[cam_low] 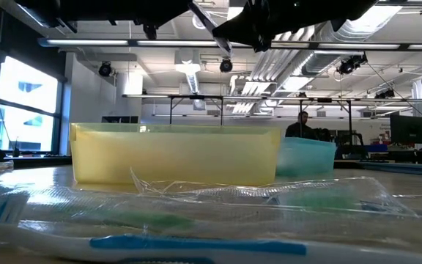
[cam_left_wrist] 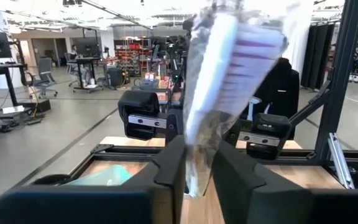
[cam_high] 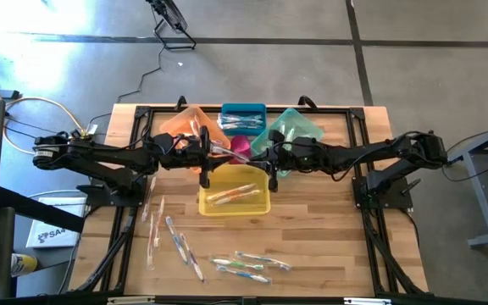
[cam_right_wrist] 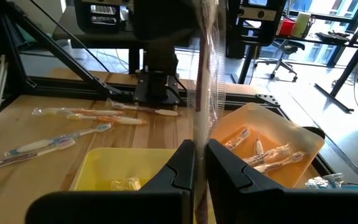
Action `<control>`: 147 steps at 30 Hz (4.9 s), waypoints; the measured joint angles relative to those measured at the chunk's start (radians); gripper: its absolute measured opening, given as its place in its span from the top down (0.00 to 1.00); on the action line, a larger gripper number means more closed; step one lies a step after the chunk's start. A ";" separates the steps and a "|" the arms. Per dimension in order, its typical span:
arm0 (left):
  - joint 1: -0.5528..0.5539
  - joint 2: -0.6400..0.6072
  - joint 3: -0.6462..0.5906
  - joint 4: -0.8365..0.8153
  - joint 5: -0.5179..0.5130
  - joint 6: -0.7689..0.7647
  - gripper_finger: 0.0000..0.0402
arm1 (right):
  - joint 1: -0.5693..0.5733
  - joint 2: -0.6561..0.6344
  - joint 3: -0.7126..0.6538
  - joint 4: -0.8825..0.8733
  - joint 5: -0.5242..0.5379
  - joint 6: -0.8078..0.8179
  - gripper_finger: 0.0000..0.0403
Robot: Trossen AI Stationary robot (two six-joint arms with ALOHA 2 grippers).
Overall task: Pick & Place Toothbrushes
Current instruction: Put the purple toothbrush into the orange bin, then put the blue toothbrush into the blue bin
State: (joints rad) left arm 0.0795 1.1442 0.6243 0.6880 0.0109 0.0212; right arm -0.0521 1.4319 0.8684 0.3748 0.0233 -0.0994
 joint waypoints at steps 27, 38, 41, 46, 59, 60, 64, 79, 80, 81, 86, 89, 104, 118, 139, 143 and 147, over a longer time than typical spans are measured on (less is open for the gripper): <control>-0.001 0.000 -0.001 -0.003 -0.003 0.001 0.93 | -0.001 0.000 0.000 -0.003 -0.042 0.004 0.66; 0.011 -0.024 -0.002 -0.038 -0.083 0.027 0.93 | 0.000 -0.042 0.000 -0.102 0.003 0.077 0.35; 0.044 -0.078 -0.002 -0.109 -0.092 0.008 0.94 | 0.000 -0.082 0.000 -0.214 0.069 0.081 0.33; 0.132 -0.160 0.000 -0.215 -0.094 -0.046 0.94 | 0.000 -0.134 0.000 -0.273 0.107 0.081 0.33; 0.432 -0.260 -0.001 -0.602 -0.073 -0.377 0.94 | 0.000 -0.167 0.001 -0.353 0.105 0.081 0.37; 0.454 -0.259 -0.001 -0.618 -0.064 -0.391 0.94 | 0.000 -0.167 0.001 -0.361 0.105 0.081 0.37; 0.529 -0.255 -0.001 -0.694 -0.033 -0.441 0.94 | 0.000 -0.167 0.001 -0.375 0.105 0.107 0.39; 0.670 -0.053 -0.080 -0.617 0.147 -0.506 0.94 | 0.000 -0.166 0.000 -0.397 0.105 0.131 0.42; 0.676 -0.037 -0.086 -0.586 0.164 -0.513 0.94 | 0.000 -0.166 0.000 -0.400 0.105 0.132 0.42; 0.679 -0.020 -0.091 -0.561 0.174 -0.521 0.94 | 0.000 -0.166 0.000 -0.401 0.105 0.132 0.42; 0.681 0.063 -0.095 -0.546 0.168 -0.527 0.94 | 0.000 -0.166 0.000 -0.402 0.105 0.133 0.42; 0.681 0.102 -0.093 -0.532 0.157 -0.529 0.93 | 0.000 -0.166 0.000 -0.402 0.105 0.133 0.42; 0.681 0.152 -0.097 -0.525 0.098 -0.437 0.67 | 0.000 -0.166 0.000 -0.402 0.105 0.134 0.42; 0.680 0.151 -0.094 -0.444 0.101 -0.391 0.62 | 0.000 -0.165 0.000 -0.402 0.105 0.133 0.42; 0.542 0.131 -0.094 -0.451 0.153 -0.302 0.71 | 0.000 -0.165 0.000 -0.376 0.110 0.182 0.44; 0.481 0.093 -0.094 -0.452 0.093 -0.268 0.81 | 0.000 -0.165 -0.001 -0.371 0.111 0.205 0.52; 0.443 0.035 -0.094 -0.455 0.086 -0.250 0.88 | 0.000 -0.165 -0.001 -0.371 0.112 0.208 0.63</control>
State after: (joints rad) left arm 0.5225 1.1795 0.5301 0.2327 0.0973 -0.2289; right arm -0.0525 1.2667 0.8677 0.0036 0.1352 0.1089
